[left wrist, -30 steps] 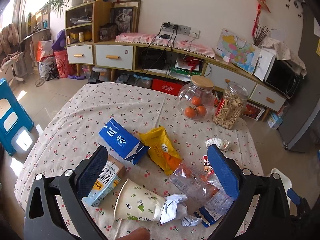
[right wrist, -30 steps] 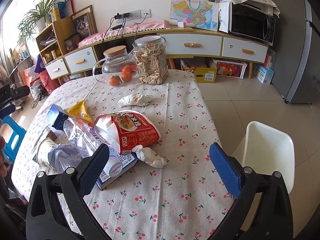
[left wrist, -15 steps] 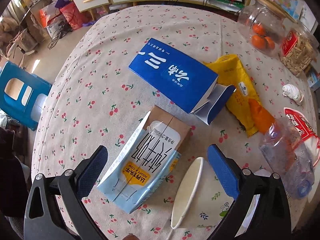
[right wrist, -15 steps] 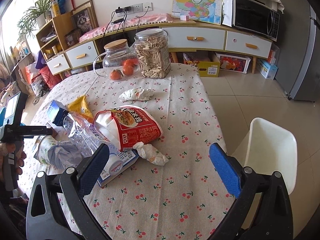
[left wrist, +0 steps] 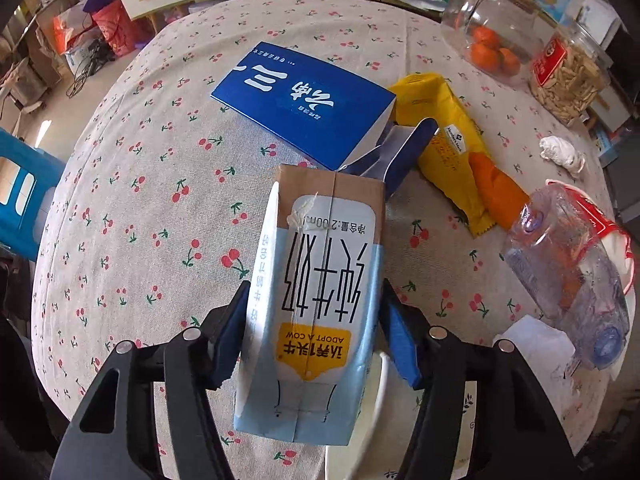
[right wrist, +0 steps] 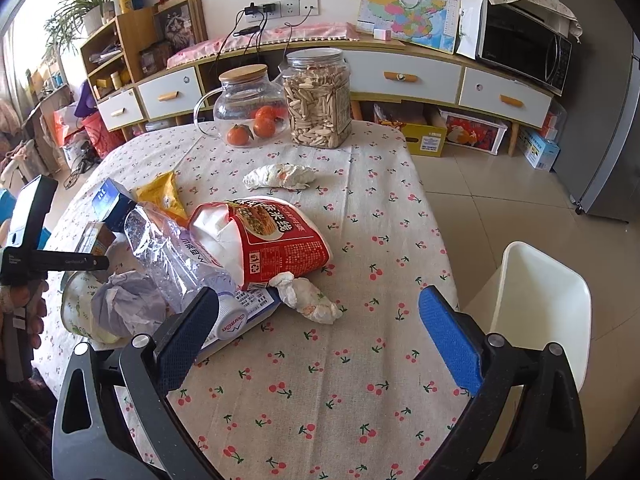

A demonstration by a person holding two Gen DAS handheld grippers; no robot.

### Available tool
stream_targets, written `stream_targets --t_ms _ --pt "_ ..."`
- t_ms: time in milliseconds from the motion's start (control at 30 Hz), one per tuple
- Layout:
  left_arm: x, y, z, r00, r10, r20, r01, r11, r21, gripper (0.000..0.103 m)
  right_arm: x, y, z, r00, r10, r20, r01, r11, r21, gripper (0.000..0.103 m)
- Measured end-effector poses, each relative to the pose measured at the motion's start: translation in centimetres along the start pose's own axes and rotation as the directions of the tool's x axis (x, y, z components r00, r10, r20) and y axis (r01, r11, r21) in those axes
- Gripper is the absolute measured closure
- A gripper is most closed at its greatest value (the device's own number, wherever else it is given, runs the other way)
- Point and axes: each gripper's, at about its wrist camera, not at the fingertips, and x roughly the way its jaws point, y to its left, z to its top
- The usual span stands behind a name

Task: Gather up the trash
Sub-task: 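Grasp the crumpled blue plastic bag with the right gripper while the left holds the carton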

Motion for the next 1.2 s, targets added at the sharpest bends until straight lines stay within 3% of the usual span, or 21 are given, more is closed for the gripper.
stream_targets --t_ms 167,367,567,733,767,900,1033,1200 --pt "-3.7 -2.7 -2.0 0.992 -0.063 0.107 0.056 0.997 0.062 0.043 -0.6 2.1 -0.7 0.997 0.068 0.033 -0.064 0.991 -0.114 0.007" --pt "-7.2 -5.0 -2.9 0.965 -0.119 0.232 0.081 0.983 0.167 0.043 -1.0 5.4 -2.2 0.981 0.193 0.015 -0.183 0.949 -0.257 0.007" --pt "-10.0 -3.6 -1.8 0.927 -0.175 0.333 0.134 0.981 0.143 0.042 -1.2 9.1 -3.2 0.960 0.278 -0.043 -0.276 0.901 -0.334 0.008" --pt "-11.2 -1.7 -1.6 0.910 -0.179 0.375 0.150 0.983 0.105 0.042 -1.3 13.5 -3.1 0.910 0.391 -0.135 -0.413 0.843 -0.344 0.013" --pt "-11.3 -1.2 -1.5 0.908 -0.180 0.377 0.155 0.983 0.095 0.042 -1.3 14.5 -3.2 0.908 0.393 -0.142 -0.418 0.836 -0.356 0.013" --pt "-11.1 0.7 -1.6 0.907 -0.186 0.377 0.181 0.982 0.048 0.042 -0.8 16.3 -2.8 0.933 0.342 -0.115 -0.359 0.846 -0.394 0.018" --pt "-11.0 1.3 -1.7 0.907 -0.193 0.375 0.193 0.981 0.038 0.042 1.6 15.3 -1.9 0.932 0.321 -0.166 -0.360 0.873 -0.328 0.032" --pt "-11.0 1.5 -1.9 0.906 -0.207 0.370 0.209 0.977 0.034 0.042 3.9 14.3 -1.1 0.908 0.363 -0.210 -0.403 0.892 -0.206 0.033"
